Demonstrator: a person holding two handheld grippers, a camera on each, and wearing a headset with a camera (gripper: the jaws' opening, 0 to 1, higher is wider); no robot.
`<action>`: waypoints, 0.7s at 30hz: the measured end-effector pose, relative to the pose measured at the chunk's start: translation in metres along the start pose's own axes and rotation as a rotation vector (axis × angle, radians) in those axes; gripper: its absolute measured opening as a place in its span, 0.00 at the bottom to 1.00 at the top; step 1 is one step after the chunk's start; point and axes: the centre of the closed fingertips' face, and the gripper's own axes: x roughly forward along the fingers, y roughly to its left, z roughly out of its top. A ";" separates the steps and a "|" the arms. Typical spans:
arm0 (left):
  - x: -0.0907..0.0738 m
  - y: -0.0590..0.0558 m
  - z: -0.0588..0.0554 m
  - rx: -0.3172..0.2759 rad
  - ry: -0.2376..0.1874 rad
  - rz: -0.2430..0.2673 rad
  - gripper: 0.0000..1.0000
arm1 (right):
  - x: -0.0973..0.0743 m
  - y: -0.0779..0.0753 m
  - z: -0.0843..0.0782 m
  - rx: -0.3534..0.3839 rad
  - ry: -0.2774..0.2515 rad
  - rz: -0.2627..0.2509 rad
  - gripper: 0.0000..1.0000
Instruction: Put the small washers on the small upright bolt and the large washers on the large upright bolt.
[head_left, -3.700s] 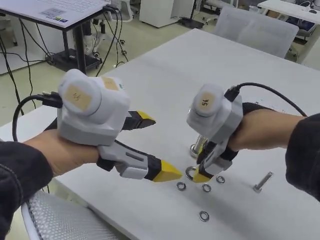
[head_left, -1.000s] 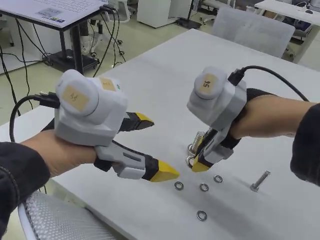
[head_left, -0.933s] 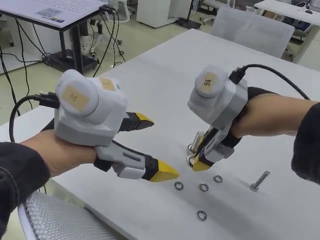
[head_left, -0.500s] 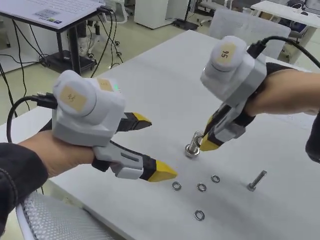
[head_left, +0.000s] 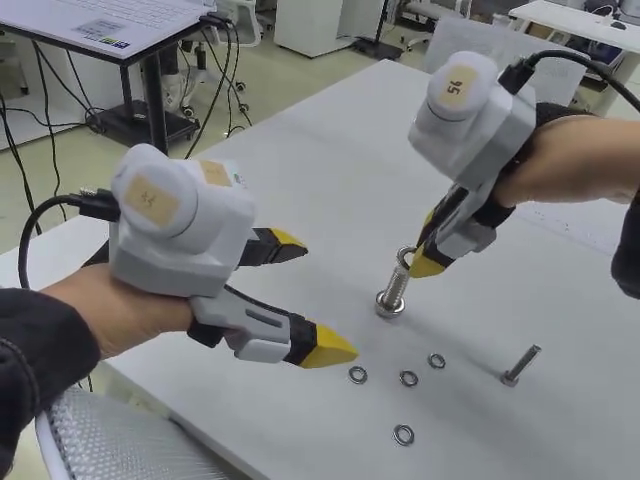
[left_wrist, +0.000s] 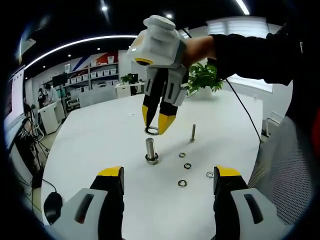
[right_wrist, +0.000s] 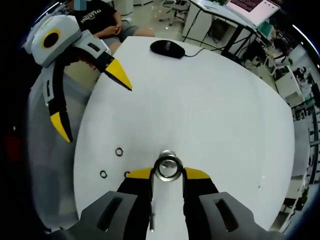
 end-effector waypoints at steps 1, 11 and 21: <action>0.000 0.000 0.000 -0.001 0.000 0.000 0.72 | 0.001 -0.001 0.000 -0.002 0.003 0.000 0.23; 0.001 0.002 0.000 -0.004 0.001 0.004 0.72 | 0.013 -0.004 0.000 -0.012 0.023 0.015 0.23; 0.002 0.003 0.000 -0.007 0.001 0.004 0.72 | 0.018 -0.003 -0.004 -0.008 0.033 0.025 0.23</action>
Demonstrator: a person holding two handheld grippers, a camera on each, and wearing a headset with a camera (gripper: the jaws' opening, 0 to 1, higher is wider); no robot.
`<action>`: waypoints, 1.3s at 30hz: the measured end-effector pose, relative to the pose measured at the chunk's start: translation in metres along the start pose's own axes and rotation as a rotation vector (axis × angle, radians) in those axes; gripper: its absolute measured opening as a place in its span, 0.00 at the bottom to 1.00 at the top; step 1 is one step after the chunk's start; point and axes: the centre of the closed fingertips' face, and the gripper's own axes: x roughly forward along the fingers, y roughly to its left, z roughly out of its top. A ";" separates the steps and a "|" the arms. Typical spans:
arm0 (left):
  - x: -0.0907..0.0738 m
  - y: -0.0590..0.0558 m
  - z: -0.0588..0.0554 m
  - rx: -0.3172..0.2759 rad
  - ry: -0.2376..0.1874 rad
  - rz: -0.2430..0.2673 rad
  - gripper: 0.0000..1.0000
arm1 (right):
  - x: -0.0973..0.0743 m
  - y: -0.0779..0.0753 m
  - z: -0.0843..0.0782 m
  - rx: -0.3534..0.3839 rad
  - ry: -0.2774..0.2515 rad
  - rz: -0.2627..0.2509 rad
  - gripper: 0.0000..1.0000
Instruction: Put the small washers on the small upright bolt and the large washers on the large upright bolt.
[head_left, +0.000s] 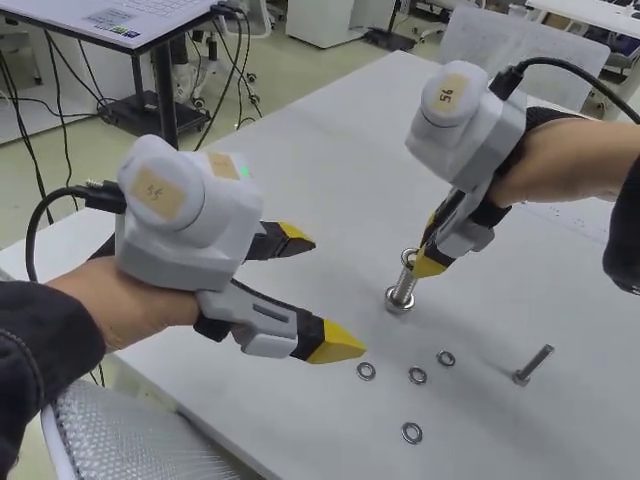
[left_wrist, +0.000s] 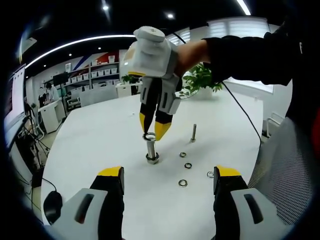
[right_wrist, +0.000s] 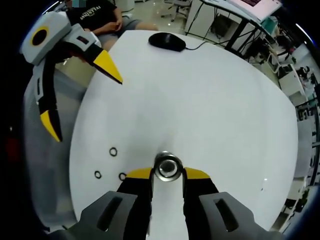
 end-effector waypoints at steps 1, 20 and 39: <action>0.000 0.000 0.000 0.000 0.000 0.000 0.72 | 0.000 -0.001 0.000 0.000 0.000 0.000 0.23; -0.002 -0.002 -0.002 0.002 0.004 0.000 0.72 | 0.009 -0.001 0.000 0.010 0.008 0.016 0.23; -0.002 -0.002 -0.002 0.000 0.004 0.000 0.72 | 0.023 0.003 -0.004 0.023 0.019 0.033 0.23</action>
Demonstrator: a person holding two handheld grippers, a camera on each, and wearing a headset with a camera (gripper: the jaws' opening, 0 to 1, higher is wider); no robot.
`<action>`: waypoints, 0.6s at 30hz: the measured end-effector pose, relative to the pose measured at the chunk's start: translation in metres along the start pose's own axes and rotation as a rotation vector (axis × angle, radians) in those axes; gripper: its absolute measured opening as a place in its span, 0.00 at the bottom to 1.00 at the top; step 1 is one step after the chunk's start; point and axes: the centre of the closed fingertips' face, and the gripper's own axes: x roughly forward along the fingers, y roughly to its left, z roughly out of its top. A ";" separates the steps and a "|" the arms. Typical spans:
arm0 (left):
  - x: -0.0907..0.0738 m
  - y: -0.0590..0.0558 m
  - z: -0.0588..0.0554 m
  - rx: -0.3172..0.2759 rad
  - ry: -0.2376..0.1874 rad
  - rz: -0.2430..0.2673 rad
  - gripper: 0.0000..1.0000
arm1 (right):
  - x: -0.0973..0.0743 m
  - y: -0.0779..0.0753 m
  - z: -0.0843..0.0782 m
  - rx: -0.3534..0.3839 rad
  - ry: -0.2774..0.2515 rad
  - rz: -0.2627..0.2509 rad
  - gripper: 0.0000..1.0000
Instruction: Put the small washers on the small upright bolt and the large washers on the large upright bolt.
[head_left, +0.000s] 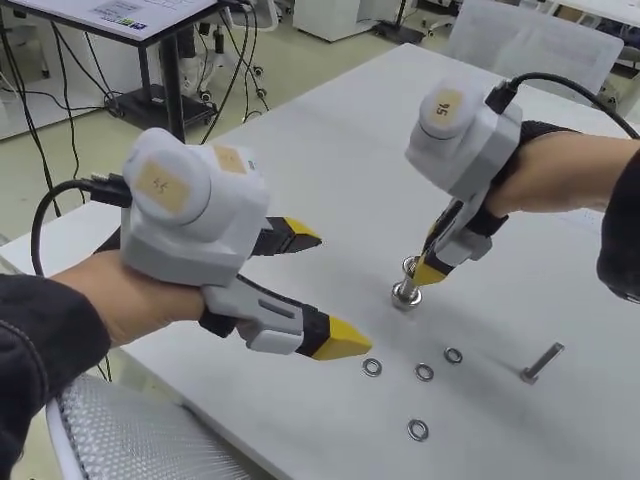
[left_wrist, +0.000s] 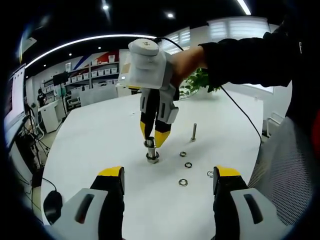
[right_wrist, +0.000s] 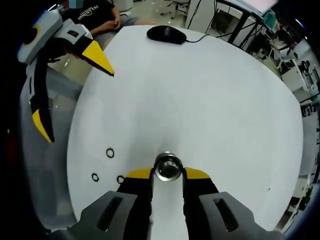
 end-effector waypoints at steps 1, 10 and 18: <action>0.000 0.000 0.000 0.000 -0.001 0.000 0.72 | 0.001 0.000 0.000 0.000 -0.002 -0.002 0.23; 0.001 0.001 0.000 -0.001 0.002 -0.001 0.72 | 0.011 0.000 -0.002 0.020 -0.003 0.013 0.23; 0.002 0.001 -0.001 -0.002 0.006 -0.002 0.72 | 0.020 0.005 -0.003 0.020 0.008 0.020 0.23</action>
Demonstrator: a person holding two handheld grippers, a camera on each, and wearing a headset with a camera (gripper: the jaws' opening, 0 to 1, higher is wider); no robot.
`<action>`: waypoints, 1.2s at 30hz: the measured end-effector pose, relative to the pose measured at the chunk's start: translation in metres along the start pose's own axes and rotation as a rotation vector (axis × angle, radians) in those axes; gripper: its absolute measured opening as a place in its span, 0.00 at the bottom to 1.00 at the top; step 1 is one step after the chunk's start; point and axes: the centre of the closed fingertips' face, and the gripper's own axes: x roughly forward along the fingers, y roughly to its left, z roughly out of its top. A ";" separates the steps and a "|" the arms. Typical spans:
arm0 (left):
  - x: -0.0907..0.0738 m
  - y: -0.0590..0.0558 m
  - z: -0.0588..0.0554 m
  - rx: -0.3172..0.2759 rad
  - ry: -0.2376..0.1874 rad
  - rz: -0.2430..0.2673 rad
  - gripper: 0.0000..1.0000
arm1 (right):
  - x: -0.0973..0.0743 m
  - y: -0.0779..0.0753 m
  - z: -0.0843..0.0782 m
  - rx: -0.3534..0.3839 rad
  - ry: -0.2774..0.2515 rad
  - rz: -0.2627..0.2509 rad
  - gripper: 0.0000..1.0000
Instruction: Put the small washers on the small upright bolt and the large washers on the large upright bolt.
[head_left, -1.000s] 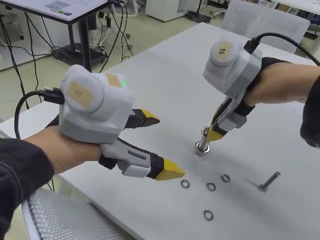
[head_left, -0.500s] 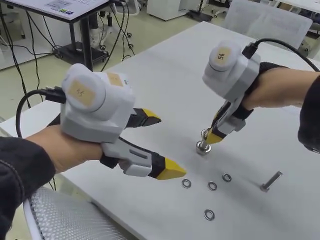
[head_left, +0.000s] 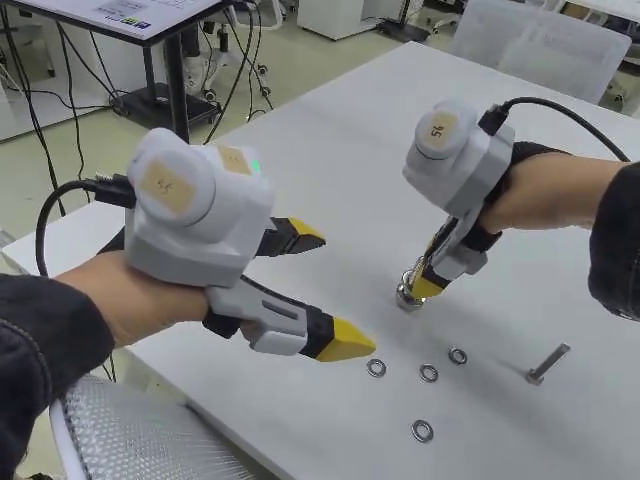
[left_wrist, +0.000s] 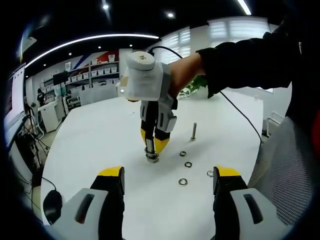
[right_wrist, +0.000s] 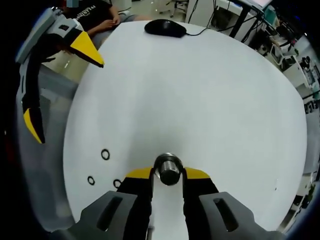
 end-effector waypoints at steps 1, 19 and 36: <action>0.000 0.000 0.000 0.000 0.001 -0.001 0.72 | 0.001 0.000 0.000 -0.001 0.000 -0.001 0.23; 0.000 -0.001 -0.002 -0.001 0.005 -0.004 0.72 | 0.015 -0.006 -0.001 0.006 -0.004 -0.002 0.23; -0.001 -0.002 -0.003 -0.002 0.005 -0.002 0.71 | 0.014 -0.007 -0.004 -0.028 0.003 -0.006 0.27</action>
